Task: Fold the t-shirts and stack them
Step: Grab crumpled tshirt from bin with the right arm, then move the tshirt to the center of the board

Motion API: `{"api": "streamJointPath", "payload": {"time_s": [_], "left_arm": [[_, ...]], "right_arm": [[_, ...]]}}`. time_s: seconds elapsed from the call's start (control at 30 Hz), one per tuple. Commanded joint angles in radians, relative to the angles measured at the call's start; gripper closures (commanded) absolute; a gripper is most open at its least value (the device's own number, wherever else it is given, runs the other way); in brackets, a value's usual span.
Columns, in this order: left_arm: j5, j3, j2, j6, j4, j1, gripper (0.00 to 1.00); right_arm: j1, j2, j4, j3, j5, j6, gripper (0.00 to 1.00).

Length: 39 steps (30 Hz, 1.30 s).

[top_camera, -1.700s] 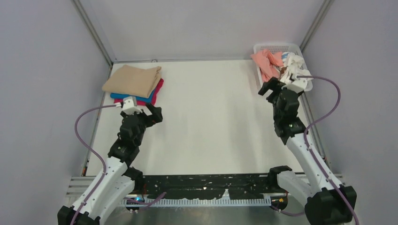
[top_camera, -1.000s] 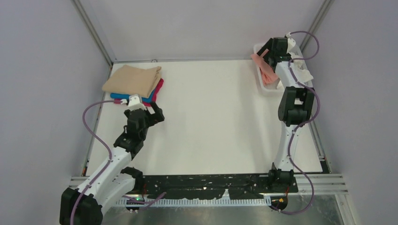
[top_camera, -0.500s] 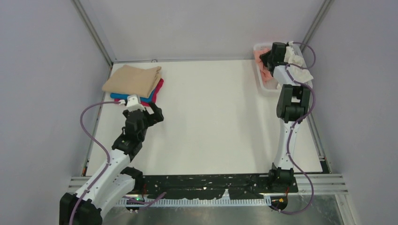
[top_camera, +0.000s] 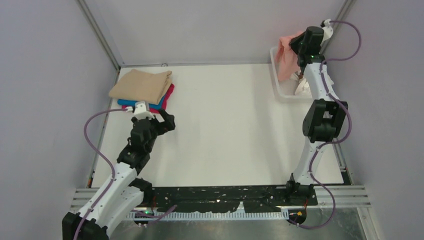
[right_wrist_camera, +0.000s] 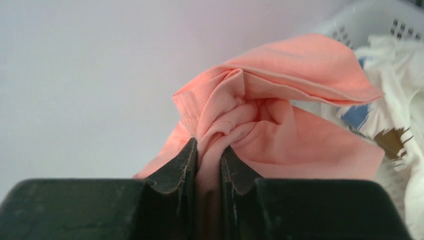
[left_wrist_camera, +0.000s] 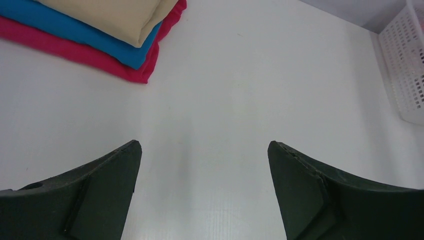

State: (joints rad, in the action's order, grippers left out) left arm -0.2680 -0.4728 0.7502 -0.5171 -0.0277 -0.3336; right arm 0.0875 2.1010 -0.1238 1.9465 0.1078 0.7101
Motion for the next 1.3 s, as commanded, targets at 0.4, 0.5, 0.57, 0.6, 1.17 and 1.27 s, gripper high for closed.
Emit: {"api": "streamJointPath", "payload": {"time_s": [0.4, 0.5, 0.57, 0.6, 1.17, 1.27], "left_arm": [[0.09, 0.034, -0.165, -0.04, 0.008, 0.004, 0.0], [0.09, 0.045, -0.199, -0.05, -0.003, 0.004, 0.0], [0.089, 0.049, -0.219, -0.055, -0.01, 0.004, 0.01], [0.089, 0.053, -0.229, -0.057, -0.011, 0.004, 0.01], [0.072, 0.047, -0.214, -0.066, -0.034, 0.004, 0.0], [0.068, 0.028, -0.185, -0.077, -0.067, 0.004, 0.0]], "right_arm": [[-0.05, -0.497, 0.069, 0.111, -0.568, -0.206, 0.94], [-0.135, -0.522, -0.005, 0.137, -0.698, -0.304, 0.92], [-0.235, -0.527, -0.14, 0.171, -0.703, -0.457, 0.9], [-0.311, -0.526, -0.221, 0.174, -0.693, -0.507, 0.9], [-0.557, -0.652, -0.366, -0.487, 0.345, -1.319, 0.12], [-0.557, -0.674, -0.291, -0.549, 0.256, -1.248, 0.1]]}}
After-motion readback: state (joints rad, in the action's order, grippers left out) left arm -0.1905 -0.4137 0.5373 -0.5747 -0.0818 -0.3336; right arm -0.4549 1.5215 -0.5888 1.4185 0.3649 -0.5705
